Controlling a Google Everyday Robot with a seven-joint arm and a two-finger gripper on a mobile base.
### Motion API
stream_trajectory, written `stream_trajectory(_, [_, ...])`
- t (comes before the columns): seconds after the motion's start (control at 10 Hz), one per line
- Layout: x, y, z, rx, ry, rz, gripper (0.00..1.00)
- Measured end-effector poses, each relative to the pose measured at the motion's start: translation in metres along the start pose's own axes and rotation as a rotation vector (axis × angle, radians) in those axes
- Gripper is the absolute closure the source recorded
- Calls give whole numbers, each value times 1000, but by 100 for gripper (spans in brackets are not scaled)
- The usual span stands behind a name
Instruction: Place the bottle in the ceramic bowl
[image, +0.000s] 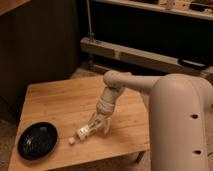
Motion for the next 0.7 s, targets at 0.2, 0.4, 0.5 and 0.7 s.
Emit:
stream_trajectory(0.2, [-5, 7, 4, 1, 7, 0, 35])
stream_trajectory(0.4, [-9, 13, 7, 0, 15, 0, 35])
stream_trajectory(0.5, [-11, 16, 8, -1, 19, 1, 35])
stream_trajectory(0.7, [-16, 19, 13, -3, 28, 3, 35])
